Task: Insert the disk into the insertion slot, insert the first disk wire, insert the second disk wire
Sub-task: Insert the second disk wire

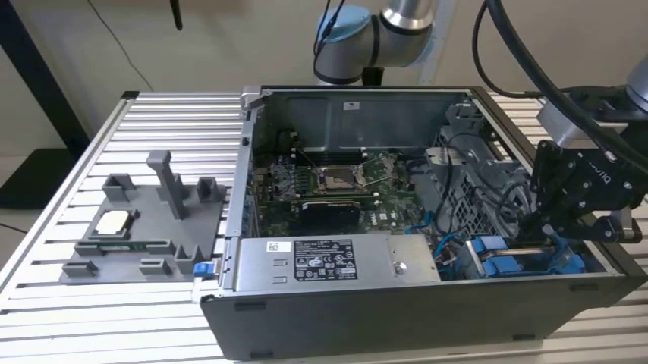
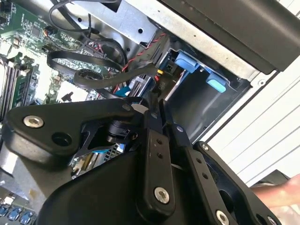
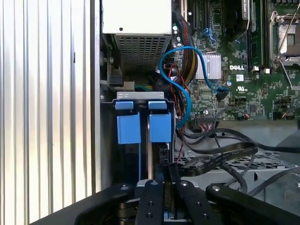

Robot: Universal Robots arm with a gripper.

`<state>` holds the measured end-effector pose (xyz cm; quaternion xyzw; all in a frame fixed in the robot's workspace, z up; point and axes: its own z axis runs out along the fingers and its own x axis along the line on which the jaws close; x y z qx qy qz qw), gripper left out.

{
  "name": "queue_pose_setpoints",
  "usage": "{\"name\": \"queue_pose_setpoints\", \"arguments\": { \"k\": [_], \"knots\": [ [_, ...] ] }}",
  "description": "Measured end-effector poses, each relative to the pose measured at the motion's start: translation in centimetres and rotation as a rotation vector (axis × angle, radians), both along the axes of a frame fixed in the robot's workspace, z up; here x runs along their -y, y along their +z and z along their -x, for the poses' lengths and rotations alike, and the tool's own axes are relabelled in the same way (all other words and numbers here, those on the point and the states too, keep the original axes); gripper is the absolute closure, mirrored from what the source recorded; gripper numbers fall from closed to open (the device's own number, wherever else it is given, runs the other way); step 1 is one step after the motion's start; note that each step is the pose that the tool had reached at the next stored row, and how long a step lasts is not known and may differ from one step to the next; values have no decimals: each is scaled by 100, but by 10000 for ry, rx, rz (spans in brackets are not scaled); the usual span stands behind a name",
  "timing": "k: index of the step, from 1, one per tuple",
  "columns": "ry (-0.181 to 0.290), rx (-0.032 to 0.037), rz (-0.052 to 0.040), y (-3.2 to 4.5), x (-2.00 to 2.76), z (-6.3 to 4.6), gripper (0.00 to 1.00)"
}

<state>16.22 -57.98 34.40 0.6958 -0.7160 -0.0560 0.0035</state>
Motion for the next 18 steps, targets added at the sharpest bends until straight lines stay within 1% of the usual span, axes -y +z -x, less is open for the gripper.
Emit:
{"name": "queue_pose_setpoints", "arguments": {
  "k": [6,10,11,12,13,14,15,16,17,18],
  "knots": [
    [-43,1,1,-23,0,-1,84],
    [-249,19,18,-66,0,-1,84],
    [-317,20,-41,-74,1,0,84],
    [-351,20,-171,-82,0,2,82],
    [-373,22,-392,-99,-1,2,82],
    [-387,27,-546,-96,1,4,82],
    [-392,27,-709,-82,0,4,76],
    [-395,25,-862,-81,2,3,76],
    [-396,22,-951,-73,7,4,76],
    [-396,22,-977,-46,8,4,76]
  ]
}}
